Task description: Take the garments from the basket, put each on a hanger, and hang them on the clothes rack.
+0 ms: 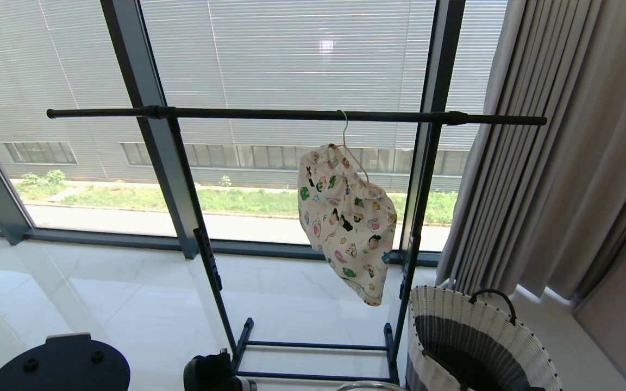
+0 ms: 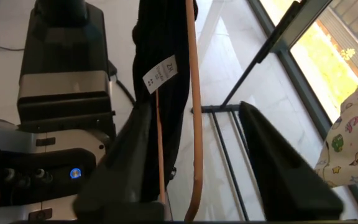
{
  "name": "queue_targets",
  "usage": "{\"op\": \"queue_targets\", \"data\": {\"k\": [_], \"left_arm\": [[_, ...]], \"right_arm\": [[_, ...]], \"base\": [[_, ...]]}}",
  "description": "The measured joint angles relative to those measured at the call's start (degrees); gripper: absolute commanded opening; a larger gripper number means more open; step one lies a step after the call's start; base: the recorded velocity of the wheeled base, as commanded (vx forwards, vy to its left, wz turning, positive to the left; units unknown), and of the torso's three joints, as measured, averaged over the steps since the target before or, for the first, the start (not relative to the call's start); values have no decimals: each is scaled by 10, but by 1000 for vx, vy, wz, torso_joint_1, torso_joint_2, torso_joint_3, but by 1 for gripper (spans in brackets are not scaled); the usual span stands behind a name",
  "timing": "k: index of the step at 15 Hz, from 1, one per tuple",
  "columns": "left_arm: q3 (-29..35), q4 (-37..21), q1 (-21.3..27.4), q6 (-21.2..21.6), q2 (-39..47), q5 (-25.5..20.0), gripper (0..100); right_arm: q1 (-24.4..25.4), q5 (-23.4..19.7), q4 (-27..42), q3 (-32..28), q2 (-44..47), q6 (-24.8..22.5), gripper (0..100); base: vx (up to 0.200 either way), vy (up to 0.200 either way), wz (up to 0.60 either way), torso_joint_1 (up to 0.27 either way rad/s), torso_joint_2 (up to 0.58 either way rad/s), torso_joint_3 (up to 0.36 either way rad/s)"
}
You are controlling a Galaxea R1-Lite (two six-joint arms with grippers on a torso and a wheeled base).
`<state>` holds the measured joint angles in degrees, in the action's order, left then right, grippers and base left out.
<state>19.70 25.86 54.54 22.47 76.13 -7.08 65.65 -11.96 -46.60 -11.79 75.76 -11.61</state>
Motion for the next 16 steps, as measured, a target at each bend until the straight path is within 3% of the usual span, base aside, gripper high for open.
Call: {"op": "queue_targets", "data": {"k": [3, 5, 6, 10, 13, 16], "left_arm": [[-9, 1, -11, -1, -1, 11, 0], [-21, 1, -29, 0, -3, 44, 0], [-27, 1, -44, 1, -4, 68, 0], [-20, 22, -131, -2, -3, 91, 0], [19, 46, -202, -26, 3, 110, 0], [53, 58, -219, -54, 5, 129, 0]], "right_arm": [[-11, 37, 1, 4, -4, 0, 100], [-21, 51, 1, 10, -5, 2, 100], [-28, 53, 1, 17, -6, 2, 100], [-38, 54, 1, 25, 1, 13, 100], [-40, 55, 0, 14, 28, 44, 100], [-40, 60, -1, -23, 77, 101, 100]], "base": [[0, 0, 0, 0, 0, 0], [0, 0, 0, 0, 0, 0], [0, 0, 0, 0, 0, 0], [0, 0, 0, 0, 0, 0], [0, 0, 0, 0, 0, 0], [0, 0, 0, 0, 0, 0]]}}
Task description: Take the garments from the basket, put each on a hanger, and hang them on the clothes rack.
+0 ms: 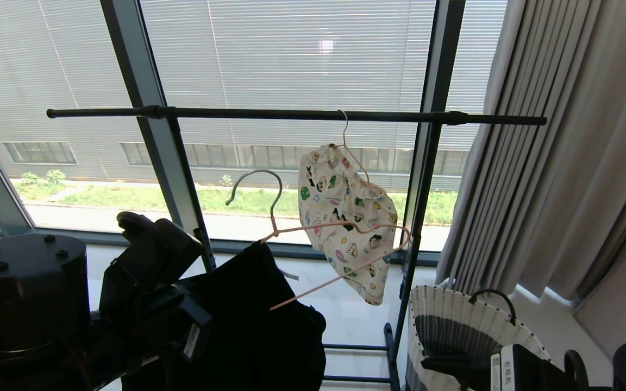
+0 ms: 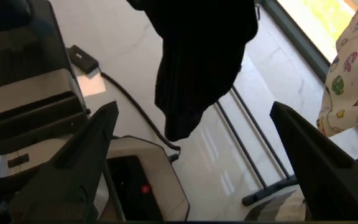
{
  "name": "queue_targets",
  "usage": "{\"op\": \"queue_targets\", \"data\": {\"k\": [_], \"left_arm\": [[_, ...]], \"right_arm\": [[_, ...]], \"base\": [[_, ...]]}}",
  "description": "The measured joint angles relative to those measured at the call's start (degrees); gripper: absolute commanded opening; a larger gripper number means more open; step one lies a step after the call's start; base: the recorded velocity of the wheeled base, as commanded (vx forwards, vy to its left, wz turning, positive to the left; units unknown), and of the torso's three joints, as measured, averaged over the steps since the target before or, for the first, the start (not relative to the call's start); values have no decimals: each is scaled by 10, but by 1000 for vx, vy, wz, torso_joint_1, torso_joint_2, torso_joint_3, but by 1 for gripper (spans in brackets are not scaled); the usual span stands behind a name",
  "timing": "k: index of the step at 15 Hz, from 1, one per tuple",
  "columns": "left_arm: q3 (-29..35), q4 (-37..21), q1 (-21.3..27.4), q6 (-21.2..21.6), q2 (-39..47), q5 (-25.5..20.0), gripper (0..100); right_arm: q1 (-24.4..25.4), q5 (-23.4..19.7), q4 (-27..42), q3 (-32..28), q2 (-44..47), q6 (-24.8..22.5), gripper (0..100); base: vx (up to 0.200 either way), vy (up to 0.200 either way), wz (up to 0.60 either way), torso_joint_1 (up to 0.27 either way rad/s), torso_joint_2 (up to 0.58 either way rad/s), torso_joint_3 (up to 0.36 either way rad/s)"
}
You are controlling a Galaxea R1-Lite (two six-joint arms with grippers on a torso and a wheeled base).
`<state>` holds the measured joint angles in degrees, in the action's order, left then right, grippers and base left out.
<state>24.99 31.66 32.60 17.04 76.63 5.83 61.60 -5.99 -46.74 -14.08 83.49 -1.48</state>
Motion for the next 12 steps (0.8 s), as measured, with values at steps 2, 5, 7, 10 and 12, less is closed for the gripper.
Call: {"op": "queue_targets", "data": {"k": [2, 5, 7, 10, 12], "left_arm": [[6, 25, 0, -1, 0, 1, 0], [8, 36, 1, -1, 1, 1, 0], [8, 40, 1, -1, 1, 1, 0], [9, 41, 14, -1, 1, 1, 0], [11, 41, 23, -2, 2, 1, 0]], "right_arm": [[0, 26, -1, -41, 43, 45, 100], [-1, 108, -24, -137, 136, 137, 100], [-2, 160, -37, -205, 200, 182, 100], [-12, 188, -42, -267, 264, 198, 100], [-15, 197, -42, -275, 285, 196, 100]], "base": [[0, 0, 0, 0, 0, 0], [0, 0, 0, 0, 0, 0], [0, 0, 0, 0, 0, 0], [0, 0, 0, 0, 0, 0], [0, 0, 0, 0, 0, 0]]}}
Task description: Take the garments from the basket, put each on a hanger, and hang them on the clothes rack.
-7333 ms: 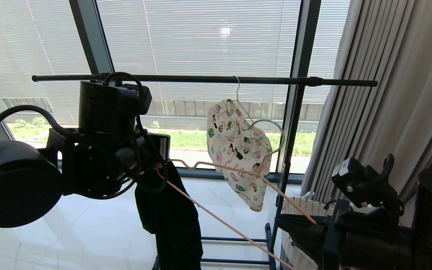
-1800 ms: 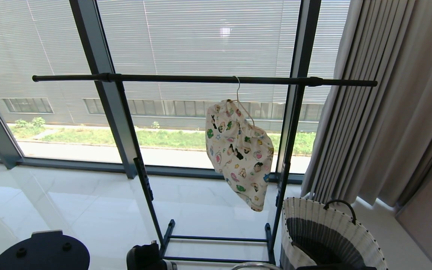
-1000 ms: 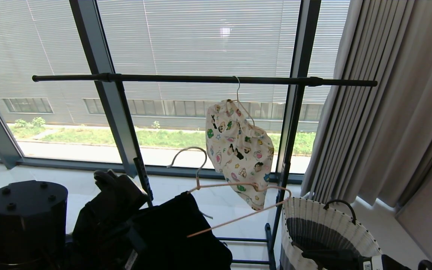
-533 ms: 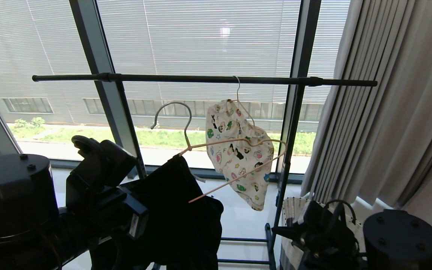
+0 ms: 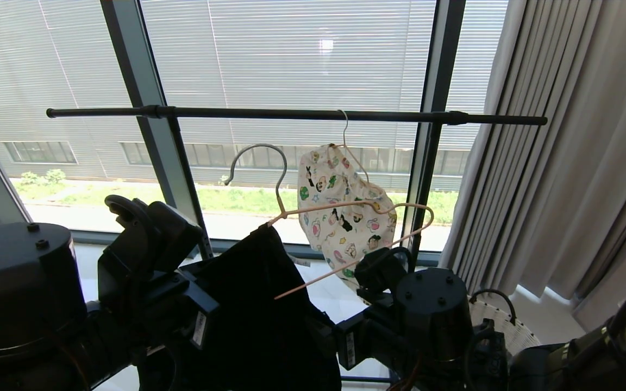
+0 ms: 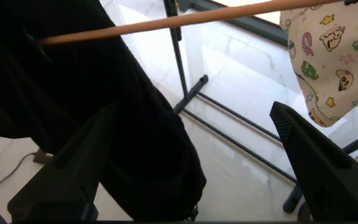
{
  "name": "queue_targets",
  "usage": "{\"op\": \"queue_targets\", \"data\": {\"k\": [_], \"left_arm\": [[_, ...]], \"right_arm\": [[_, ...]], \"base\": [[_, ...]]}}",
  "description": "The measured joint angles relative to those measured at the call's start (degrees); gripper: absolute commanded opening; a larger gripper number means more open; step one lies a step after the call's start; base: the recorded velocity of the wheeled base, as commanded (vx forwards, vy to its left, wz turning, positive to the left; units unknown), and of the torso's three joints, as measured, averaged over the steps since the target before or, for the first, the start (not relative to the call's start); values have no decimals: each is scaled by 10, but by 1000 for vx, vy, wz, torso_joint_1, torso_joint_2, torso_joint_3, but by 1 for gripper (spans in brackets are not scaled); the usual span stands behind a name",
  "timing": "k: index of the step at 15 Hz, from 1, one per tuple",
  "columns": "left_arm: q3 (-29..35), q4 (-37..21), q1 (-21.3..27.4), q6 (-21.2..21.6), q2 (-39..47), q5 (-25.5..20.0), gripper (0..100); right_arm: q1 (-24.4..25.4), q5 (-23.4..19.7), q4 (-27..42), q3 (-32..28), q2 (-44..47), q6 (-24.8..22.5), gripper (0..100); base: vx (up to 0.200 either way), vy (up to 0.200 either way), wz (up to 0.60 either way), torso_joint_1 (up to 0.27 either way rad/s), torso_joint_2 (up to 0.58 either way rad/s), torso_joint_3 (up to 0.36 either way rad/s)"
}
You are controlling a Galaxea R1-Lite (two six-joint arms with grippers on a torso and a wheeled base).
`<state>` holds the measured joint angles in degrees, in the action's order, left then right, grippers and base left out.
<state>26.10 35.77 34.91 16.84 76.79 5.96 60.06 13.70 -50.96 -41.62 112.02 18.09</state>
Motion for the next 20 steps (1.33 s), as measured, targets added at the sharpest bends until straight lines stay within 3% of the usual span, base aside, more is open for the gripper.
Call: {"op": "queue_targets", "data": {"k": [5, 9, 15, 18, 20], "left_arm": [[8, 0, 2, 0, 3, 1, 0], [7, -1, -26, 4, 16, 61, 0], [-23, -1, -32, 23, 27, 64, 0], [-35, -3, -30, 32, 36, 64, 0], [-38, -2, -28, 37, 55, 65, 0]], "right_arm": [[-12, 70, 0, 15, 32, -27, 100], [-96, 110, -1, 35, 31, -70, 100], [-245, 107, -64, 37, 4, -147, 100], [-268, 78, -67, 35, -20, -151, 100], [-271, 34, -67, 35, -48, -151, 100]], "base": [[0, 0, 0, 0, 0, 0], [0, 0, 0, 0, 0, 0], [0, 0, 0, 0, 0, 0], [0, 0, 0, 0, 0, 0], [0, 0, 0, 0, 0, 0]]}}
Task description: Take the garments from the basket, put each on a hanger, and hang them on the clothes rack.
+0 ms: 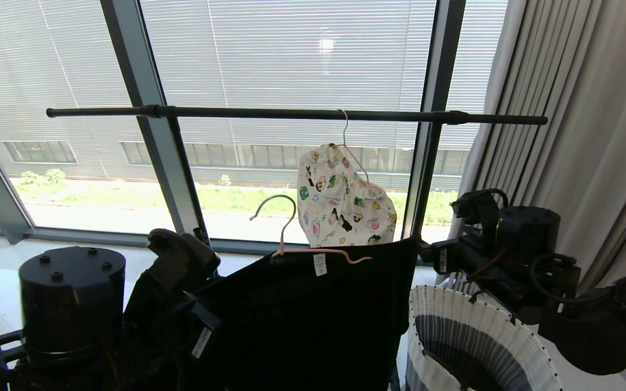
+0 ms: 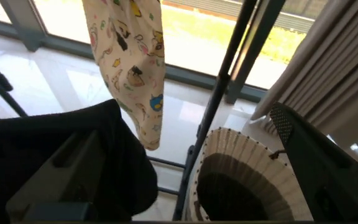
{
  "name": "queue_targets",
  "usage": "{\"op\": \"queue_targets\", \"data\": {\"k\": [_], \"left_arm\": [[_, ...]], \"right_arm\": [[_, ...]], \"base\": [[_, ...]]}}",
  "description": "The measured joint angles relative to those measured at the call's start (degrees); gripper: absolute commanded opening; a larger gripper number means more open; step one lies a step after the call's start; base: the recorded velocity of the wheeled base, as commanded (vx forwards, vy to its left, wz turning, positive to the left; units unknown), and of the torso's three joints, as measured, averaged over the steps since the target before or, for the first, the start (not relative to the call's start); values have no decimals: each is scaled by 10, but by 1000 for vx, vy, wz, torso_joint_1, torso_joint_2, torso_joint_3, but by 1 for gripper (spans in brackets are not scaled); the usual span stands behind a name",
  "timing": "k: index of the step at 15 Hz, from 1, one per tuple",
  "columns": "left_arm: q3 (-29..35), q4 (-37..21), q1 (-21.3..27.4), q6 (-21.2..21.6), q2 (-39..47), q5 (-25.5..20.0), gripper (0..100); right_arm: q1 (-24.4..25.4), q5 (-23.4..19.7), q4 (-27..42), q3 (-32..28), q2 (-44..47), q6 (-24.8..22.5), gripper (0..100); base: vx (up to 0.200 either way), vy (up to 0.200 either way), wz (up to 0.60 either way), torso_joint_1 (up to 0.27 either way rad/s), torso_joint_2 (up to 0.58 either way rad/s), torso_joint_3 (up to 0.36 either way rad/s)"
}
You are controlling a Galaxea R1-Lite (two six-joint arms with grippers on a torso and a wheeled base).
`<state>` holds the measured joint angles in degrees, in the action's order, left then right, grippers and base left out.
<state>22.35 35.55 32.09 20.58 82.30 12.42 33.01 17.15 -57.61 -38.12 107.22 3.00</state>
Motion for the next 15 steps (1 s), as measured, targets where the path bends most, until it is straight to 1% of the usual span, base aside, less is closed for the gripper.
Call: {"op": "queue_targets", "data": {"k": [3, 4, 5, 7, 10, 12, 14, 15], "left_arm": [[2, 1, 4, 0, 30, 1, 0], [4, 2, 5, -1, 36, 1, 0], [5, 2, 5, -1, 41, 1, 0], [5, 2, 5, -2, 46, 1, 0], [4, 26, 7, -4, 49, -2, 0], [3, 33, 19, -8, 50, -3, 0], [3, 34, 33, -10, 51, -4, 0], [3, 34, 42, -15, 52, -4, 0]], "right_arm": [[-1, -55, 11, 1, -46, 3, 100], [-2, -75, 33, 2, -63, 5, 100], [-3, -107, 60, 3, -81, 6, 100], [-16, -187, 128, 3, -118, -3, 100], [-51, -257, 231, 2, -169, -46, 100], [-63, -288, 291, 0, -198, -67, 100], [-67, -298, 306, -1, -218, -76, 100], [-68, -308, 310, -1, -224, -89, 100]], "base": [[0, 0, 0, 0, 0, 0], [0, 0, 0, 0, 0, 0], [0, 0, 0, 0, 0, 0], [0, 0, 0, 0, 0, 0], [0, 0, 0, 0, 0, 0], [0, 0, 0, 0, 0, 0], [0, 0, 0, 0, 0, 0], [0, 0, 0, 0, 0, 0]]}}
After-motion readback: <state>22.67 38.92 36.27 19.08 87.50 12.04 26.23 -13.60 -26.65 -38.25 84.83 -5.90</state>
